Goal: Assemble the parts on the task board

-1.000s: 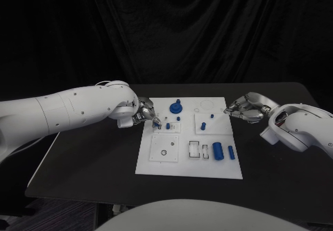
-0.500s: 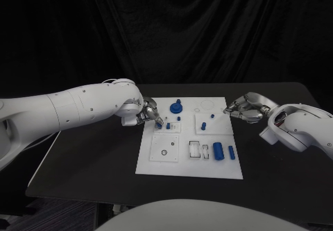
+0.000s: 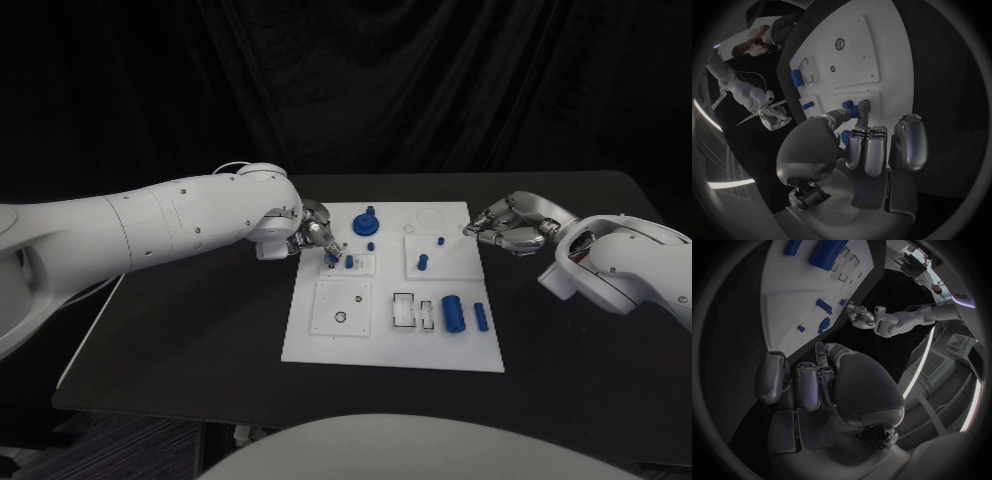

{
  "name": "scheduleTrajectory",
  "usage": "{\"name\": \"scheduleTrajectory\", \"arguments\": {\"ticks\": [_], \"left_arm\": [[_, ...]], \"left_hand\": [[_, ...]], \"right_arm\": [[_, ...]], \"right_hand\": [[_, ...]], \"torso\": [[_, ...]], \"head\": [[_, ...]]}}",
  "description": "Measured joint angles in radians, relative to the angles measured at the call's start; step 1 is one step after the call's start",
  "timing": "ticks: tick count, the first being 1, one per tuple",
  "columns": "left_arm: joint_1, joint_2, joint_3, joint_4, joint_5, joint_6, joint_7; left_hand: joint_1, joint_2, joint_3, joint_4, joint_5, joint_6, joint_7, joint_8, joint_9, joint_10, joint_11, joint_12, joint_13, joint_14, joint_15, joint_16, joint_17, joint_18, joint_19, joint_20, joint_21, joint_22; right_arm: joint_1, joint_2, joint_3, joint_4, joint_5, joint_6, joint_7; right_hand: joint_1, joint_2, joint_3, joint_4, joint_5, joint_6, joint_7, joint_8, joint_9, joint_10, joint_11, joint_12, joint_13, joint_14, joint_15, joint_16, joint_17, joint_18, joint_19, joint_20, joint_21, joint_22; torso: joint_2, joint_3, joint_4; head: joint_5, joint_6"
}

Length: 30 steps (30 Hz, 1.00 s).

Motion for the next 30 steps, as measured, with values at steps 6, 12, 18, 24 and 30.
{"name": "scheduleTrajectory", "arguments": {"ticks": [6,12,18,24,30], "left_arm": [[-0.001,0.003,0.000,-0.003,-0.022,-0.006,0.000],[-0.003,0.002,0.000,-0.005,-0.033,-0.007,-0.003],[-0.005,0.002,0.000,-0.006,-0.038,-0.004,-0.008],[-0.010,0.002,0.000,-0.009,-0.041,0.002,-0.014],[-0.012,0.003,0.000,-0.011,-0.042,0.006,-0.016]], "left_hand": [[-0.005,0.005,-0.003,-0.003,-0.043,-0.001,0.001,0.000,-0.001,0.000,0.000,0.000,0.000,0.000,0.000,0.000,0.000,0.000,0.000,0.000,0.000,0.000],[-0.005,0.005,0.003,-0.009,-0.053,-0.001,0.002,-0.004,-0.002,0.000,0.000,0.000,0.000,0.000,0.000,0.000,0.000,0.000,0.000,0.000,0.000,0.000],[-0.009,0.009,0.004,-0.015,-0.062,-0.003,0.003,-0.004,-0.003,0.000,0.000,0.000,0.000,0.000,0.000,0.000,0.000,0.000,0.000,0.000,0.000,0.000],[-0.009,0.009,0.004,-0.015,-0.064,-0.003,0.004,-0.004,-0.004,0.000,0.000,0.000,0.000,0.000,0.000,0.000,0.000,0.000,0.000,0.000,0.000,0.000],[-0.009,0.009,0.004,-0.015,-0.068,-0.005,0.005,-0.004,-0.005,0.000,0.000,0.000,0.000,0.000,0.000,0.000,0.000,0.000,0.000,0.000,0.000,0.000]], "right_arm": [[0.000,0.001,0.000,0.000,0.000,0.000,0.000],[0.000,0.001,0.000,0.000,0.000,0.000,0.000],[0.000,0.001,0.000,-0.001,0.000,0.000,0.000],[-0.001,0.001,0.000,-0.001,0.000,0.000,0.001],[-0.001,0.000,0.000,0.000,0.000,0.000,0.001]], "right_hand": [[0.000,0.000,0.000,0.000,0.000,0.000,0.000,-0.004,0.000,0.000,0.000,0.000,0.000,0.000,0.000,0.000,0.000,0.000,0.000,0.000,-0.008,0.000],[0.000,0.000,0.000,0.000,0.000,0.000,0.000,-0.004,0.000,0.000,0.000,0.000,0.000,0.000,0.000,0.000,0.000,0.000,0.000,0.000,-0.008,0.000],[0.000,0.000,0.000,0.000,0.000,0.000,0.000,-0.004,0.000,0.000,0.000,0.000,0.000,0.000,0.000,0.000,0.000,0.000,0.000,0.000,-0.008,0.000],[0.000,0.000,0.000,0.000,0.000,0.000,0.000,-0.004,0.000,0.000,0.000,0.000,0.000,0.000,0.000,0.000,0.000,0.000,0.000,0.000,-0.008,0.000],[0.000,0.000,0.000,0.000,0.000,0.000,0.000,-0.004,0.000,0.000,0.000,0.000,0.000,0.000,0.000,0.000,0.000,0.000,0.000,0.000,-0.008,0.000]], "torso": [[0.000,-0.0004,-0.0004],[0.000,-0.0007,-0.0004],[0.000,-0.0007,-0.0004],[0.000,-0.0007,0.0002],[0.000,-0.0007,0.0002]], "head": [[0.003,0.000],[0.002,0.000],[0.004,0.000],[0.003,0.000],[0.002,0.000]]}}
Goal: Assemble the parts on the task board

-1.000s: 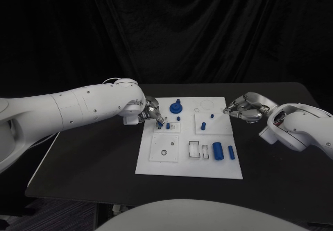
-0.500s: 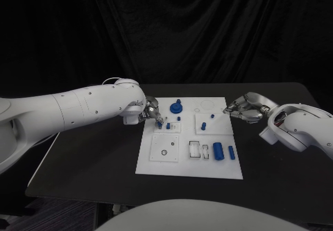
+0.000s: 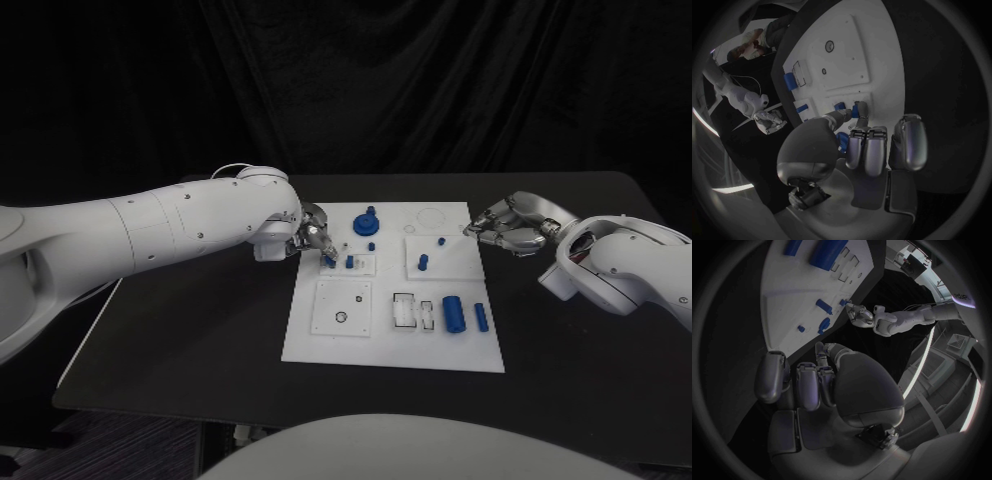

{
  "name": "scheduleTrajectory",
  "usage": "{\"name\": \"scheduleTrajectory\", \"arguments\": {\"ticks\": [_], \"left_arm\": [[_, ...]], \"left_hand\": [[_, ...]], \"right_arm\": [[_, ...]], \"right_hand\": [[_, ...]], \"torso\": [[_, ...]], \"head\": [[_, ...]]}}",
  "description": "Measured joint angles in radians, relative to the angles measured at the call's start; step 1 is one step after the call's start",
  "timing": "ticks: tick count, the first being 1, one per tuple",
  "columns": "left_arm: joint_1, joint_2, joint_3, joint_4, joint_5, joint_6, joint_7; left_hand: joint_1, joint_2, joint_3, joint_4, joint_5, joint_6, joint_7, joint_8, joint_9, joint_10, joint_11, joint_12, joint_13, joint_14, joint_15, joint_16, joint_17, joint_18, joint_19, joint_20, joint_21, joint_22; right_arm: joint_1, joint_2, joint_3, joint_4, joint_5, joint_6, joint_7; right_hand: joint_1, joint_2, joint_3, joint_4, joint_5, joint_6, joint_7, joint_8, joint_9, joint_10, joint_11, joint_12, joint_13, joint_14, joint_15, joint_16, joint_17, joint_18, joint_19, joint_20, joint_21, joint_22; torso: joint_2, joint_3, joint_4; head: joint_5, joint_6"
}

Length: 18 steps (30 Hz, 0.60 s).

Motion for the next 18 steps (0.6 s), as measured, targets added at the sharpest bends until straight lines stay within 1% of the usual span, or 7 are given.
{"name": "scheduleTrajectory", "arguments": {"ticks": [8,11,14,18], "left_arm": [[-0.005,0.003,0.000,-0.004,-0.001,0.000,0.000],[-0.008,0.003,0.000,-0.004,-0.001,-0.001,0.002],[-0.010,0.003,0.000,-0.004,-0.001,-0.005,0.003],[-0.012,0.003,0.000,-0.004,-0.002,-0.011,0.008]], "left_hand": [[0.000,0.000,0.000,0.000,-0.008,0.001,-0.001,0.000,0.000,0.000,0.000,0.000,0.000,0.000,0.000,0.000,0.000,0.000,0.000,0.000,0.000,0.000],[0.000,0.000,0.000,0.000,-0.013,0.000,-0.004,-0.001,0.000,0.000,0.000,0.000,0.000,0.000,0.000,0.000,0.000,0.000,0.000,0.000,0.000,0.000],[0.000,0.000,0.000,0.000,-0.013,0.000,-0.005,-0.004,-0.002,0.000,0.000,0.000,0.000,0.000,0.000,0.000,0.000,0.000,0.000,0.000,0.000,0.000],[0.000,0.000,0.000,0.000,-0.023,0.000,-0.005,-0.004,-0.003,0.000,0.000,0.000,0.000,0.000,0.000,0.000,0.000,0.000,0.000,0.000,-0.005,0.000]], "right_arm": [[0.000,0.000,0.000,0.000,0.000,0.000,0.000],[0.000,0.000,0.000,0.000,0.000,0.001,0.000],[0.000,0.000,0.000,0.000,0.000,0.001,0.000],[0.000,0.000,0.000,0.000,0.000,0.001,0.000]], "right_hand": [[0.000,0.000,0.004,-0.004,0.000,0.000,0.000,0.000,0.001,0.000,0.000,0.000,0.000,0.000,0.000,0.000,0.000,0.000,0.000,0.000,0.000,0.000],[0.000,0.000,0.004,-0.004,0.000,0.000,0.000,0.000,0.001,0.000,0.000,0.000,0.000,0.000,0.000,0.000,0.000,0.000,0.000,0.000,0.000,0.000],[0.000,0.000,0.004,-0.004,0.000,0.000,0.000,0.000,0.001,0.000,0.000,0.000,0.000,0.000,0.000,0.000,0.000,0.000,0.000,0.000,0.000,0.000],[0.000,0.000,0.004,-0.004,0.000,0.000,0.000,0.000,0.001,0.000,0.000,0.000,0.000,0.000,0.000,0.000,0.000,0.000,0.000,0.000,0.000,0.000]], "torso": [[0.000,0.0002,0.0000],[0.000,0.0003,0.0000],[0.000,0.0004,-0.0001],[0.000,0.0006,-0.0001]], "head": [[0.003,0.000],[0.003,0.000],[0.002,0.000],[0.002,0.000]]}}
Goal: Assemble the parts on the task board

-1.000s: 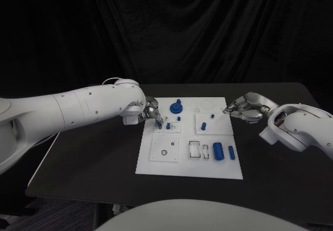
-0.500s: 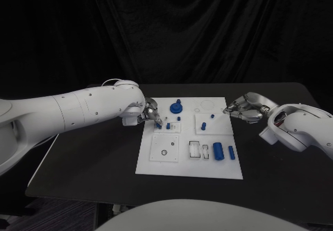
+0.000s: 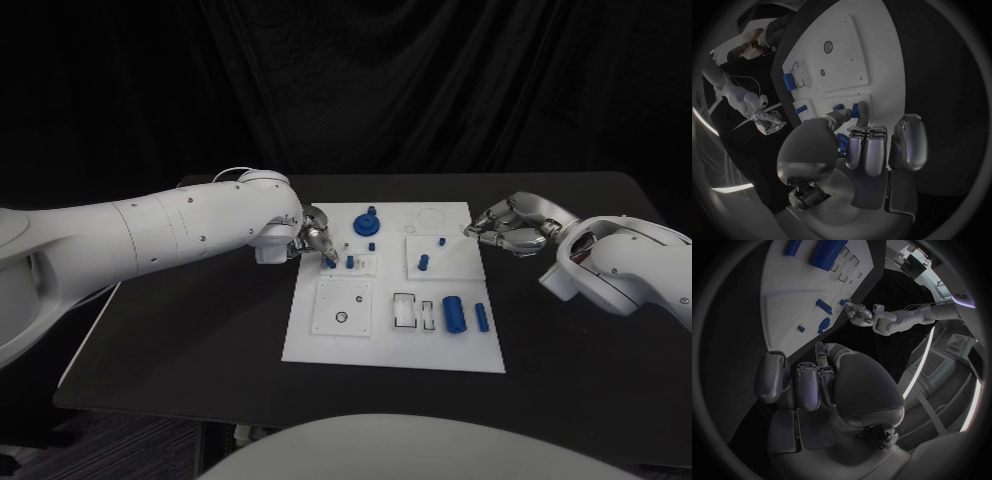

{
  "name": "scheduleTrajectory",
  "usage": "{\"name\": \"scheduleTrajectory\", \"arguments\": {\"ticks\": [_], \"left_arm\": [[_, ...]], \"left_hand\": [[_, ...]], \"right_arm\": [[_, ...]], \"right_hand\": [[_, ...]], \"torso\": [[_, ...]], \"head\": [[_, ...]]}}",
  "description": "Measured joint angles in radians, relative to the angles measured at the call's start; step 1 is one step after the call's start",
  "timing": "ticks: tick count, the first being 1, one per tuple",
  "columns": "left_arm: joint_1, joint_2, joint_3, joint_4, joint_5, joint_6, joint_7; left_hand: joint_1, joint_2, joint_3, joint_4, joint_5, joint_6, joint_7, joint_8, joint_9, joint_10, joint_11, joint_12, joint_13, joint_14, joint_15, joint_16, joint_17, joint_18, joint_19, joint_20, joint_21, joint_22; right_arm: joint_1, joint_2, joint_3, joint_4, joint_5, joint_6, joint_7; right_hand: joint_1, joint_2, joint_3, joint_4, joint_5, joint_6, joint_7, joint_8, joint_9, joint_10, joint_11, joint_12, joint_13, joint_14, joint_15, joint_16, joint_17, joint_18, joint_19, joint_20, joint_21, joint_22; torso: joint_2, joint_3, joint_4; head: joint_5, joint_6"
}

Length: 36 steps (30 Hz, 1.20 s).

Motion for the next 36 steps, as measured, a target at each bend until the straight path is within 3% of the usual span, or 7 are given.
{"name": "scheduleTrajectory", "arguments": {"ticks": [18,21,26,29,32,36], "left_arm": [[-0.007,-0.011,0.001,0.017,-0.006,-0.030,0.008],[-0.007,-0.012,0.002,0.019,-0.006,-0.033,0.007],[-0.008,-0.013,0.002,0.020,-0.006,-0.033,0.003],[-0.011,-0.014,0.002,0.021,-0.006,-0.032,-0.003],[-0.012,-0.014,0.002,0.023,-0.006,-0.031,-0.007],[-0.012,-0.015,0.004,0.024,-0.004,-0.027,-0.014]], "left_hand": [[0.008,0.018,-0.003,-0.003,-0.037,0.000,0.001,0.000,0.002,0.000,0.000,0.000,0.000,0.004,0.004,0.000,0.000,0.000,-0.004,0.004,-0.014,0.000],[0.011,0.021,-0.018,-0.005,-0.096,0.000,0.001,0.000,0.002,0.000,0.000,0.000,0.000,0.004,0.004,0.000,0.000,0.000,-0.007,0.007,-0.018,0.000],[0.010,0.030,-0.045,0.011,-0.140,0.000,0.001,0.000,-0.001,0.000,0.000,0.000,0.000,0.002,0.005,0.000,0.000,0.000,-0.011,0.004,-0.024,0.000],[-0.039,0.022,-0.097,0.050,-0.197,0.001,-0.001,-0.010,-0.013,0.000,0.007,0.000,0.000,0.000,0.007,0.000,0.000,0.000,-0.016,0.009,-0.036,0.000],[-0.058,0.016,-0.135,0.074,-0.217,-0.004,0.004,-0.019,-0.022,0.000,0.007,0.000,0.000,0.001,0.013,0.000,0.000,0.000,-0.020,0.012,-0.040,0.000],[-0.104,0.012,-0.210,0.123,-0.270,-0.011,0.011,-0.035,-0.042,-0.001,0.017,0.000,0.000,0.004,0.018,0.000,0.000,0.000,-0.023,0.016,-0.046,0.000]], "right_arm": [[0.000,-0.001,0.000,0.000,0.000,0.005,0.000],[0.000,-0.001,0.000,0.000,0.000,0.006,-0.001],[0.000,-0.001,0.000,0.000,0.000,0.008,-0.001],[0.000,-0.001,0.000,0.000,0.000,0.010,-0.001],[0.000,-0.001,0.000,0.000,0.000,0.011,-0.001],[0.000,-0.001,0.000,0.000,0.000,0.014,-0.001]], "right_hand": [[0.000,0.000,0.000,0.000,0.000,0.000,0.000,0.000,0.000,-0.002,0.002,0.000,0.000,0.000,0.000,0.000,0.000,0.000,0.000,0.000,0.000,0.001],[0.000,0.000,0.000,0.000,0.000,0.000,0.000,0.000,0.000,-0.004,0.004,0.000,0.000,0.000,0.000,0.000,0.000,0.000,0.000,0.000,0.000,0.001],[0.000,0.000,0.000,0.000,0.000,0.000,0.000,0.000,0.001,-0.004,0.004,0.000,0.000,0.000,0.000,0.000,0.000,0.000,0.000,0.000,0.000,0.001],[0.000,0.000,0.000,0.000,0.000,0.000,0.000,0.000,0.001,-0.004,0.004,0.000,0.000,0.000,0.000,0.000,0.000,0.000,0.000,0.000,0.000,0.001],[0.000,0.000,0.000,0.000,0.000,0.000,0.000,0.000,0.001,-0.004,0.004,0.000,0.000,0.000,0.000,0.000,0.000,0.000,0.000,0.000,0.000,0.001],[0.000,0.000,0.000,0.000,0.000,0.000,0.000,0.000,0.001,-0.004,0.004,0.000,0.000,0.000,0.000,0.000,0.000,0.000,0.000,0.000,0.000,0.000]], "torso": [[0.000,-0.0001,0.0008],[0.000,-0.0001,0.0013],[-0.001,0.0000,0.0009],[-0.001,0.0001,0.0003],[-0.001,0.0001,0.0002],[-0.001,0.0001,-0.0002]], "head": [[0.000,0.000],[0.000,0.000],[0.001,0.000],[0.002,0.000],[0.002,0.000],[0.002,0.000]]}}
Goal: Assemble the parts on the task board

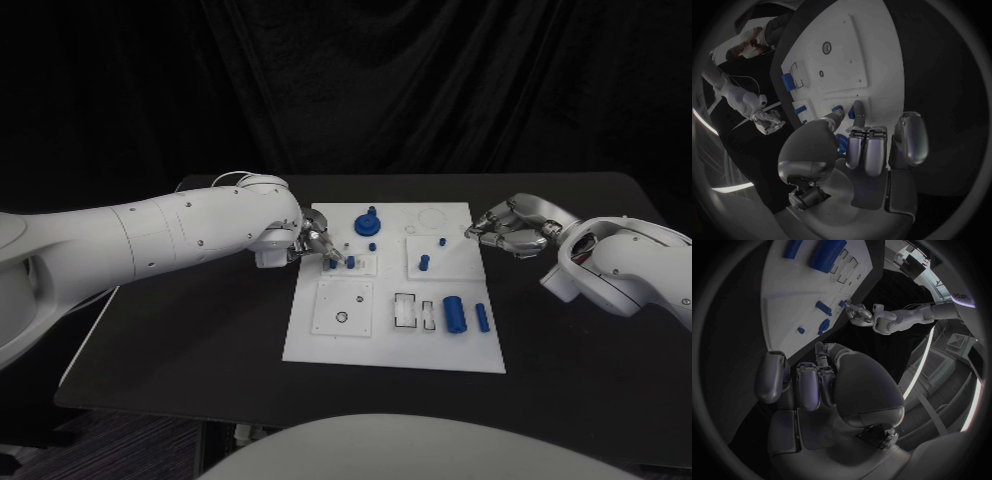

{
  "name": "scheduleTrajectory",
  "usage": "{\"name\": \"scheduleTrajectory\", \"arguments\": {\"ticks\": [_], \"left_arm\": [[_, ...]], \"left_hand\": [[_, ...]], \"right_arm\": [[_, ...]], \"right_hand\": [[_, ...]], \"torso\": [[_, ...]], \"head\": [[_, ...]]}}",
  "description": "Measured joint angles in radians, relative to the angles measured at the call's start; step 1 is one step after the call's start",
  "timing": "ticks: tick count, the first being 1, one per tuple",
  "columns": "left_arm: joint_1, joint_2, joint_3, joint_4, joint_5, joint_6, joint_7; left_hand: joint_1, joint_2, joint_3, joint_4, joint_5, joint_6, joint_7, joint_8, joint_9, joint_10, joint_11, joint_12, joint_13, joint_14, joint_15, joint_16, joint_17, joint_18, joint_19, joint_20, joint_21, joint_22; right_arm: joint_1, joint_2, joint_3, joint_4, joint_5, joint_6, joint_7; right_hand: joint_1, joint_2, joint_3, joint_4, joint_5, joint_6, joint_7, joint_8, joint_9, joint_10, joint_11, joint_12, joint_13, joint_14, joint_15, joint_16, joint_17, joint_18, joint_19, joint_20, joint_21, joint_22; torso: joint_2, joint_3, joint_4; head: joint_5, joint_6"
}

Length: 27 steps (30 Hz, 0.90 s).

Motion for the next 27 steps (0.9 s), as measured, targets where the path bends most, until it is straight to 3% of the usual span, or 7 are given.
{"name": "scheduleTrajectory", "arguments": {"ticks": [4,8,12,14,22,24,27], "left_arm": [[0.000,-0.001,0.001,0.001,0.002,0.004,-0.006],[0.000,-0.003,0.002,0.000,0.003,0.004,-0.009],[0.000,-0.004,0.002,-0.001,0.005,0.003,-0.008],[0.000,-0.007,0.002,-0.002,0.006,0.001,-0.007],[0.000,-0.026,0.000,0.009,0.004,-0.033,0.004],[-0.004,-0.038,-0.003,0.016,-0.003,-0.060,0.016],[-0.008,-0.060,-0.005,0.031,-0.019,-0.128,0.062]], "left_hand": [[-0.030,0.005,-0.054,0.039,-0.040,-0.003,0.003,-0.010,-0.013,0.000,0.007,0.000,0.000,-0.004,0.003,0.000,0.000,0.000,-0.004,0.004,-0.011,0.000],[-0.056,0.009,-0.093,0.072,-0.046,-0.009,0.009,-0.010,-0.018,0.000,0.007,0.000,0.000,-0.003,0.004,0.000,0.000,0.000,-0.004,0.004,-0.015,0.000],[-0.105,0.044,-0.143,0.121,-0.046,-0.011,0.011,-0.015,-0.026,0.002,0.009,0.000,0.000,-0.004,0.011,0.000,0.000,0.000,-0.007,0.007,-0.021,0.000],[-0.125,0.065,-0.160,0.126,-0.046,-0.014,0.014,-0.015,-0.029,0.003,0.010,0.000,0.000,-0.004,0.011,0.000,0.000,0.000,-0.007,0.007,-0.021,0.000],[-0.136,0.087,-0.178,0.126,-0.034,-0.016,0.016,-0.013,-0.025,0.003,0.010,0.000,0.000,-0.004,0.011,0.000,0.000,0.000,-0.007,0.008,-0.012,0.001],[-0.150,0.107,-0.203,0.127,-0.024,0.007,0.001,0.031,0.018,0.000,0.008,0.000,0.000,-0.004,0.011,0.000,0.000,0.000,0.009,0.004,0.009,0.001],[-0.145,0.139,-0.262,0.128,0.031,0.011,-0.022,0.156,0.163,0.001,-0.013,0.000,0.000,-0.002,-0.010,0.000,0.000,0.000,0.031,-0.016,0.050,0.001]], "right_arm": [[0.000,0.000,0.000,0.000,0.000,0.002,0.000],[0.000,0.000,0.000,0.000,0.000,0.003,-0.001],[0.000,0.000,0.000,0.000,0.000,0.005,-0.001],[0.000,0.000,0.000,-0.001,0.000,0.006,-0.001],[-0.001,0.000,0.000,-0.001,0.000,0.009,-0.002],[-0.001,0.000,0.000,-0.001,0.000,0.009,-0.002],[-0.001,-0.002,0.000,0.000,0.000,0.009,-0.002]], "right_hand": [[0.000,0.000,0.000,0.000,0.000,0.000,0.000,0.000,0.000,0.000,0.000,0.000,0.000,0.000,0.000,0.000,0.000,0.000,0.000,0.000,0.000,0.000],[0.000,0.000,0.000,0.000,0.000,0.000,0.000,0.000,0.000,0.000,0.000,0.000,0.000,0.000,0.000,0.000,0.000,0.000,0.000,0.000,0.000,0.000],[0.000,0.000,0.000,0.000,0.000,0.000,0.000,0.000,0.000,0.000,0.000,0.000,0.000,0.000,0.000,-0.004,0.000,0.000,-0.003,0.003,-0.003,0.000],[0.000,0.000,0.000,0.000,0.000,0.000,0.000,0.000,0.000,0.000,0.000,0.000,0.000,0.000,0.000,-0.004,0.000,0.000,-0.004,0.003,-0.004,0.000],[0.000,0.000,0.000,0.000,0.000,0.000,0.000,0.000,0.000,0.000,0.000,0.000,0.000,0.000,0.000,-0.004,0.000,0.000,-0.004,0.003,-0.004,0.000],[0.000,0.000,0.000,0.000,0.000,0.000,0.000,0.000,0.000,0.000,0.000,0.000,0.000,0.000,0.000,-0.004,0.000,0.000,-0.004,0.004,-0.004,0.000],[0.000,0.000,0.000,0.000,0.000,0.000,0.000,0.000,0.000,0.000,0.000,0.000,0.000,0.000,0.000,-0.004,0.000,0.000,-0.004,0.003,-0.004,0.000]], "torso": [[0.000,-0.0001,0.0000],[0.000,-0.0001,0.0000],[0.000,-0.0002,0.0000],[0.000,-0.0002,0.0000],[0.001,-0.0003,0.0002],[0.001,-0.0003,0.0004],[0.001,-0.0003,0.0006]], "head": [[0.000,0.000],[-0.001,0.000],[-0.001,0.000],[0.000,0.000],[0.001,0.000],[-0.001,0.000],[-0.004,0.000]]}}
